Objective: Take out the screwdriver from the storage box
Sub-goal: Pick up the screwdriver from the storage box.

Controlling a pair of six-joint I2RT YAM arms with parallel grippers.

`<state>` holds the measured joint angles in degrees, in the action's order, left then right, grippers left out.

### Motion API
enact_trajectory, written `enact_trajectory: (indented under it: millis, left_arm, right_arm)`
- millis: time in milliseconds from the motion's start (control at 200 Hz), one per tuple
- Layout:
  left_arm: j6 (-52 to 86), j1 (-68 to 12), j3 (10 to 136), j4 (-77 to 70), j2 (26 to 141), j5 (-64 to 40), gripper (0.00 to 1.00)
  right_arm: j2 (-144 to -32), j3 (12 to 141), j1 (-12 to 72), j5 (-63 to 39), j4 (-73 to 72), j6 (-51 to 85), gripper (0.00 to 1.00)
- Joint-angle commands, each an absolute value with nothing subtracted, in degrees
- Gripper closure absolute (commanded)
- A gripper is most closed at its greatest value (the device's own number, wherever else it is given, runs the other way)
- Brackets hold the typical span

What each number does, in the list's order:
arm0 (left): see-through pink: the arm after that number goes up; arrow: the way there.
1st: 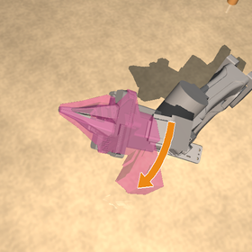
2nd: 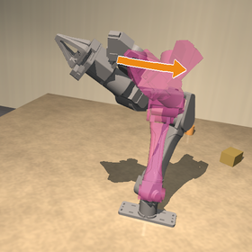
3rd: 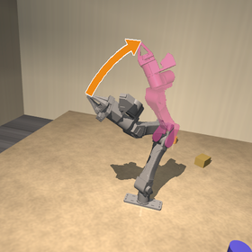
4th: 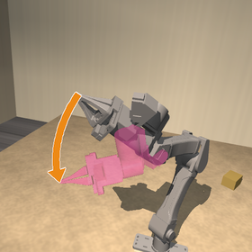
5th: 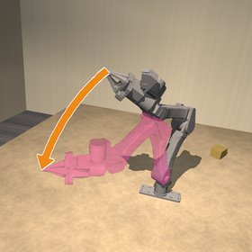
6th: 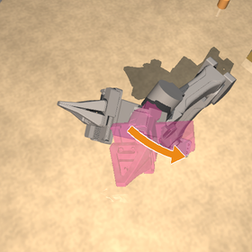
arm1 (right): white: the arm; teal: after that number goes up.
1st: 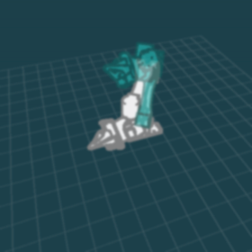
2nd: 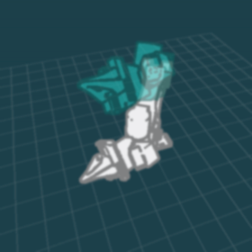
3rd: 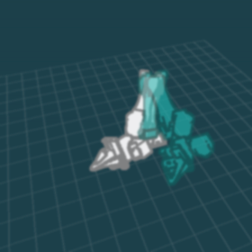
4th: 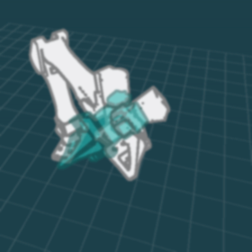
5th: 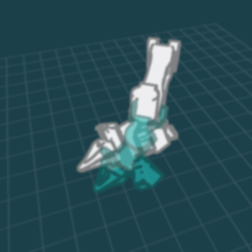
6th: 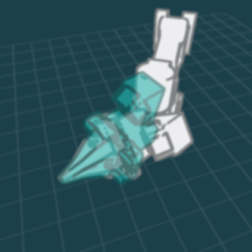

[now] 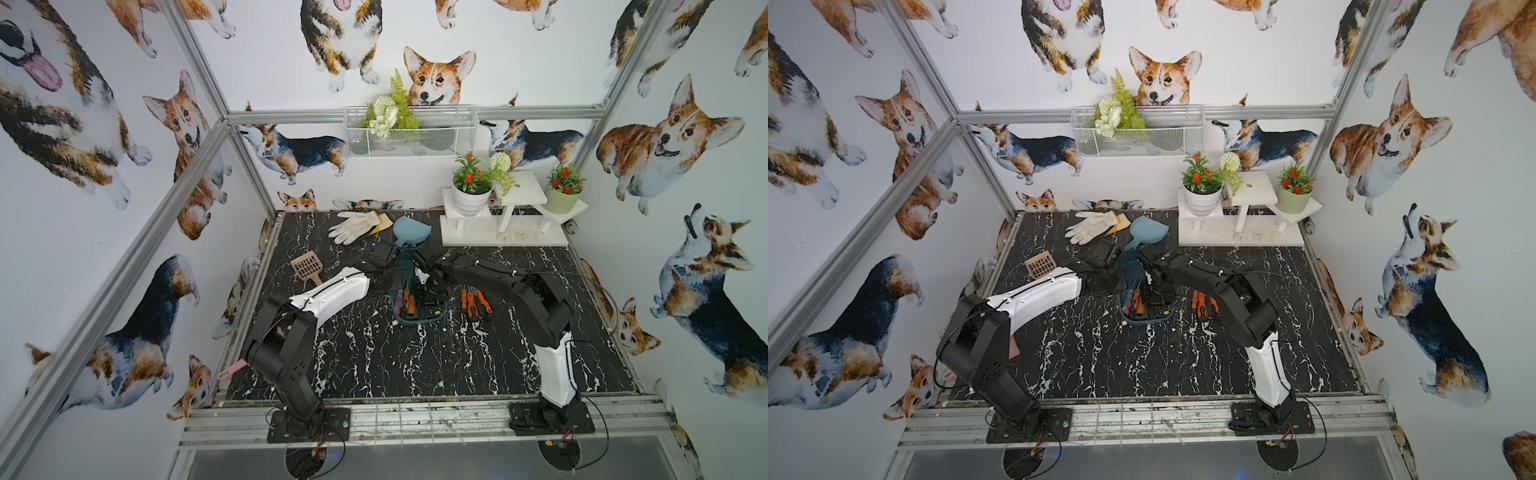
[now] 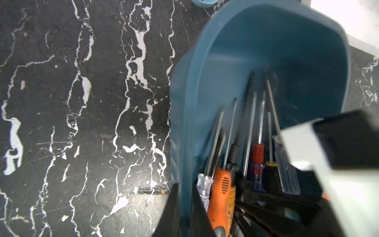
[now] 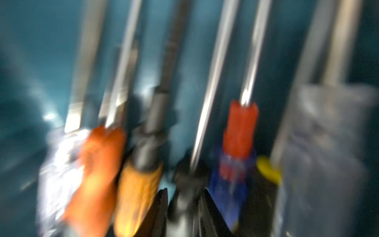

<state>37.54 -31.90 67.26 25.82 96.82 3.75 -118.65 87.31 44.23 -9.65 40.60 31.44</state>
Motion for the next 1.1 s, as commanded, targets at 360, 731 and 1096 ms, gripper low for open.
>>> enact_trajectory:
  millis: [360,731,1096]
  left_arm:
    - [38.4,-32.03,67.26,22.52,96.37,2.37,1.0]
    - [38.87,-31.94,67.07,22.54,96.53,2.83,1.0]
    - [39.11,-31.91,67.14,22.95,96.68,3.15,1.0]
  right_arm:
    - [-120.52,89.03,44.6,-5.27,43.86,31.4,0.76]
    - [-117.84,88.34,44.64,-6.55,41.95,31.31,0.93]
    - [-116.07,87.86,44.59,-8.06,40.98,31.33,1.0]
